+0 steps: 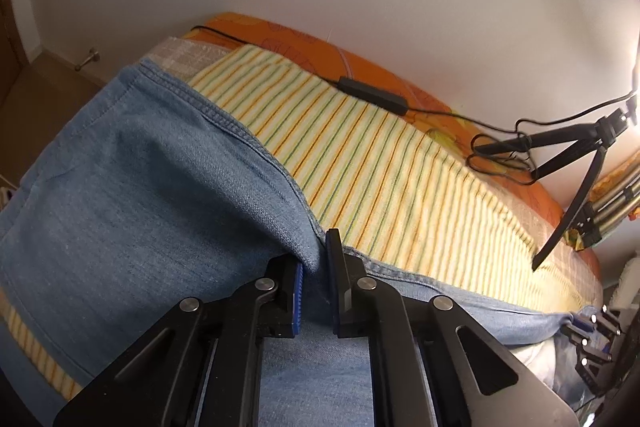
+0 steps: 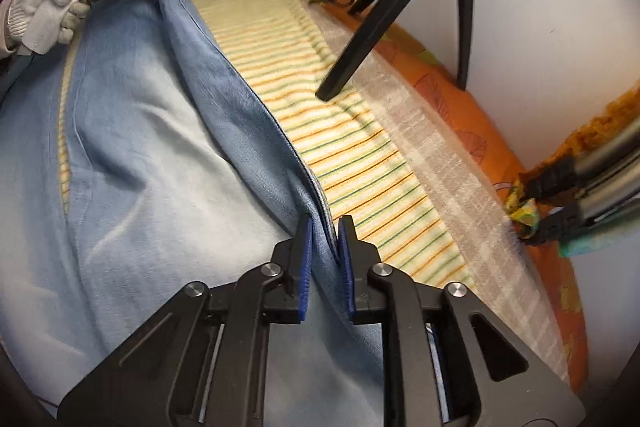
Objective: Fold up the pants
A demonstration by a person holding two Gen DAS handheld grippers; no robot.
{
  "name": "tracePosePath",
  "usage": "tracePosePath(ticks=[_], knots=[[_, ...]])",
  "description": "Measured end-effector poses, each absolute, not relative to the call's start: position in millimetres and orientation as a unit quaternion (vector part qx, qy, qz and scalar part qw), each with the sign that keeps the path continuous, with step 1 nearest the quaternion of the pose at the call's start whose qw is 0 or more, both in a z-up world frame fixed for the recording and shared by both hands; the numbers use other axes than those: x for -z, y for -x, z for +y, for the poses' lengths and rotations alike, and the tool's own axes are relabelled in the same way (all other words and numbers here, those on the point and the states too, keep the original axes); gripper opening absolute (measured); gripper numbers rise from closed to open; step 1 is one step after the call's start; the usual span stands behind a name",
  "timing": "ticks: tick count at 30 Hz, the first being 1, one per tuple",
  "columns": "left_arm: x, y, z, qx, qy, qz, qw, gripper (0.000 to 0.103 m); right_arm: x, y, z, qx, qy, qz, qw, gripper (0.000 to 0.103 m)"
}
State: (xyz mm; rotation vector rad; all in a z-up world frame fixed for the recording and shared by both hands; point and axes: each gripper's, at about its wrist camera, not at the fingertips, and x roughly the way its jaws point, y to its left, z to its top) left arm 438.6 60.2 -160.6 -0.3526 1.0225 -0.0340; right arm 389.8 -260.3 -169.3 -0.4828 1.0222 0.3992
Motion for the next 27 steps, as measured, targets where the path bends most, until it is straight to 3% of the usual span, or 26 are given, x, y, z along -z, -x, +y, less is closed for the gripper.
tracePosePath(ticks=[11,19,27], knots=[[91,-363,74,0.029,0.174,0.416,0.892,0.006,70,-275,-225,-0.192,0.229,0.394,0.869,0.007],[71,-257,90,0.038,0.149,0.389,0.908,0.006,60,-175,-181,-0.224,0.253,0.4,0.852,0.007],[103,-168,101,0.045,0.147,0.414,0.897,0.006,84,-104,-159,-0.245,0.272,0.449,0.816,0.007]])
